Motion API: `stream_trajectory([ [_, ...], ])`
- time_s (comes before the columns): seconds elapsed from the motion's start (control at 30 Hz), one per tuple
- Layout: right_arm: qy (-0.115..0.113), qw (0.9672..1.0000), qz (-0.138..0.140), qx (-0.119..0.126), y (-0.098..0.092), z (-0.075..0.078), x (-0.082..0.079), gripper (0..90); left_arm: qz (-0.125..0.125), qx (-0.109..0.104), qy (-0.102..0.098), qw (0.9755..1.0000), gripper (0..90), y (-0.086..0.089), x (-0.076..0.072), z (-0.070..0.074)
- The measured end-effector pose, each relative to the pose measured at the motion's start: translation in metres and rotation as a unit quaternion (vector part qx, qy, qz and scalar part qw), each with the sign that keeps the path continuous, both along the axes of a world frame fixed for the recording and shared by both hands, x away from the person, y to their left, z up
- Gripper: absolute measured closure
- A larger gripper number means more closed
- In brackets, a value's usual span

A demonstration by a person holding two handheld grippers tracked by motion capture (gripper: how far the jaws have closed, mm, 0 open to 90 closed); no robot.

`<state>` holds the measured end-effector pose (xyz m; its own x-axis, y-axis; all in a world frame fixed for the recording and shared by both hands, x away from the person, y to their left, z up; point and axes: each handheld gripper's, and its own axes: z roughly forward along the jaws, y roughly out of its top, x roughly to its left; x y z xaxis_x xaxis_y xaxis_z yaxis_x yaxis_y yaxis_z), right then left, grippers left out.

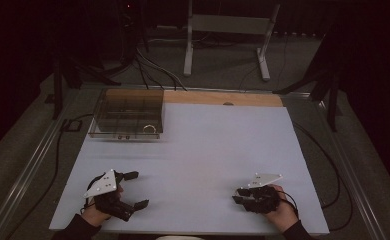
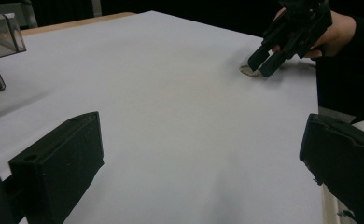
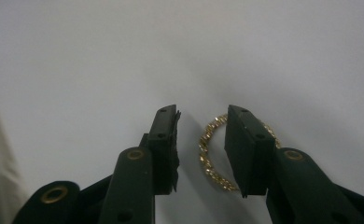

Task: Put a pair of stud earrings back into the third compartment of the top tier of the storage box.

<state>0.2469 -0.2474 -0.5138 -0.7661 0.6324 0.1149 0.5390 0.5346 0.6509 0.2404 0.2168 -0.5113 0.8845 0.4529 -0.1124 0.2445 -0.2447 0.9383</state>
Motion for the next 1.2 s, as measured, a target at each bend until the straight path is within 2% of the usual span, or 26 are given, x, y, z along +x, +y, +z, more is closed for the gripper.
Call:
stream_trajectory([
  [0.17, -0.021, 0.9991, 0.003, -0.036, 0.004, -0.002, -0.001, 76.0, 0.001, -0.004, 0.001, 1.0000, 0.6, 0.001, 0.000, 0.000],
  [0.23, -0.028, 0.9985, 0.003, -0.047, 0.006, -0.002, -0.002, 78.1, 0.001, -0.005, 0.001, 1.0000, 0.6, 0.001, 0.000, 0.001],
  [0.3, -0.028, 0.9984, 0.003, -0.049, 0.006, -0.002, -0.002, 84.9, 0.001, -0.006, 0.000, 1.0000, 0.6, 0.001, 0.000, 0.001],
  [0.47, -0.010, 0.9996, -0.007, -0.027, 0.003, -0.002, 0.002, 86.6, 0.000, -0.004, 0.000, 1.0000, 0.5, 0.001, 0.000, 0.001],
  [0.63, -0.012, 0.9998, -0.013, -0.011, 0.002, 0.004, 0.004, 86.8, 0.001, -0.006, 0.001, 1.0000, 0.5, 0.001, 0.000, 0.001],
  [0.87, -0.022, 0.9996, -0.017, -0.009, 0.003, 0.011, 0.006, 86.8, 0.000, -0.005, 0.001, 1.0000, 0.5, 0.001, 0.000, 0.000],
  [1.2, -0.027, 0.9996, -0.013, 0.002, 0.008, 0.021, 0.018, 86.8, 0.000, -0.005, 0.002, 1.0000, 0.5, 0.000, 0.000, 0.000],
])
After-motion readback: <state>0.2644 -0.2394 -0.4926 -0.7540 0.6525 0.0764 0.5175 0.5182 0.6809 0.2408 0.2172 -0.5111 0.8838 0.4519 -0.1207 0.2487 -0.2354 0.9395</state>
